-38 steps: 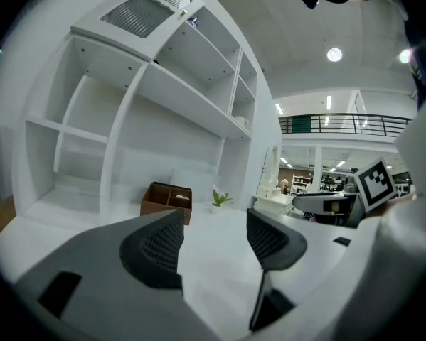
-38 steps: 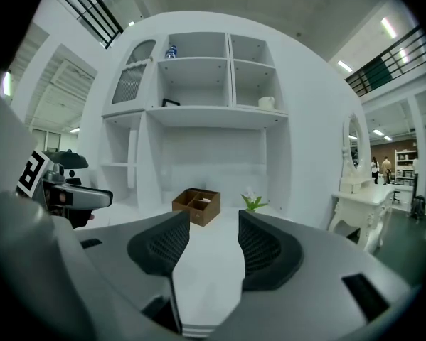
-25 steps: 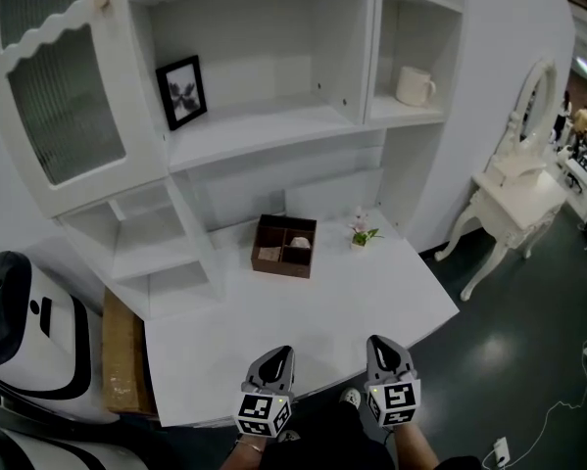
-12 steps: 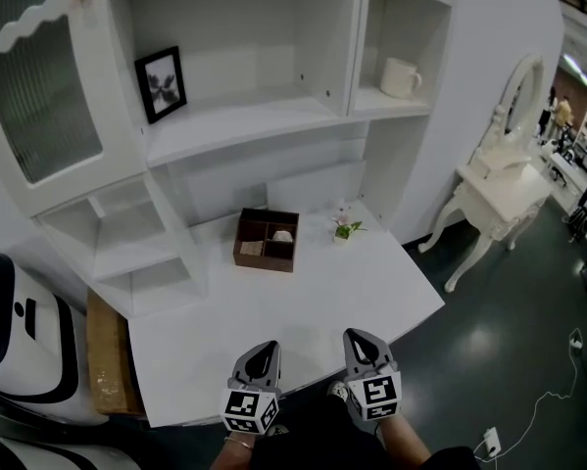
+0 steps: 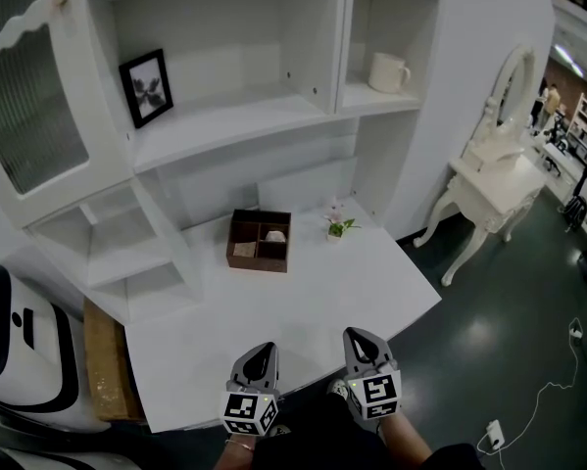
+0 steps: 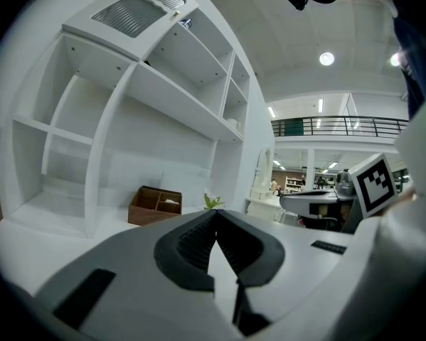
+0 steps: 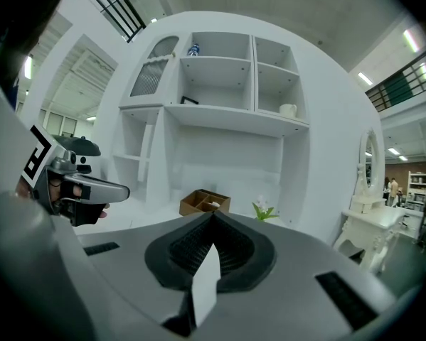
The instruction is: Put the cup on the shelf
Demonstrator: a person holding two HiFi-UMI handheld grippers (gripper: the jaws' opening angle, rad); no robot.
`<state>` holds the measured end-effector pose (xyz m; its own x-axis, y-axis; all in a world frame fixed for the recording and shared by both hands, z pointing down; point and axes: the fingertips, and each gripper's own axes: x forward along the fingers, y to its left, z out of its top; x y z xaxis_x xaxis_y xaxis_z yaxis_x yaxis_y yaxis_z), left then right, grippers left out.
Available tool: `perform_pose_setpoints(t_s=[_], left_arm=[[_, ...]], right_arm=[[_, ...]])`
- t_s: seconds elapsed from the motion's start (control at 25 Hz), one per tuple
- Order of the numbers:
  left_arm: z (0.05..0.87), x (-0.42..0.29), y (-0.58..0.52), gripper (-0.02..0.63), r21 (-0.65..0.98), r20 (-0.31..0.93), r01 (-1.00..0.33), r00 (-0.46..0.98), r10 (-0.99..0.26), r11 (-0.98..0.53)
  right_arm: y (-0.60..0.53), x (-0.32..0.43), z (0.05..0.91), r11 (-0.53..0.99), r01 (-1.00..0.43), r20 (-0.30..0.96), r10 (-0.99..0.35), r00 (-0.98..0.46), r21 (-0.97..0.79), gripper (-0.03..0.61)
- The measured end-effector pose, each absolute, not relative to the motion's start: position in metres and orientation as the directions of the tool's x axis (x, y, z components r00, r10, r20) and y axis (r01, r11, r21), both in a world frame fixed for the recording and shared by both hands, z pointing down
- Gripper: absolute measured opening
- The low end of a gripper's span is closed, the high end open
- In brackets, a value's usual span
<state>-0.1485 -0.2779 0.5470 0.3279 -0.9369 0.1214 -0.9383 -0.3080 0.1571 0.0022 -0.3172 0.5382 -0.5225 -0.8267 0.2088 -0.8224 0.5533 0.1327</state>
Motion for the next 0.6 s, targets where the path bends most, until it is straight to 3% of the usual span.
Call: perform_pose_setpoints(t_s=[0.6], left_arm=[[0.544, -0.1463, -0.2752, 0.003, 0.144, 0.108, -0.937, 0.335, -0.936, -0.319]], right_arm=[[-0.3167, 0.0052, 0.5322, 0.536, -0.829, 0.184, -0.841, -0.508, 0.159, 0.008]])
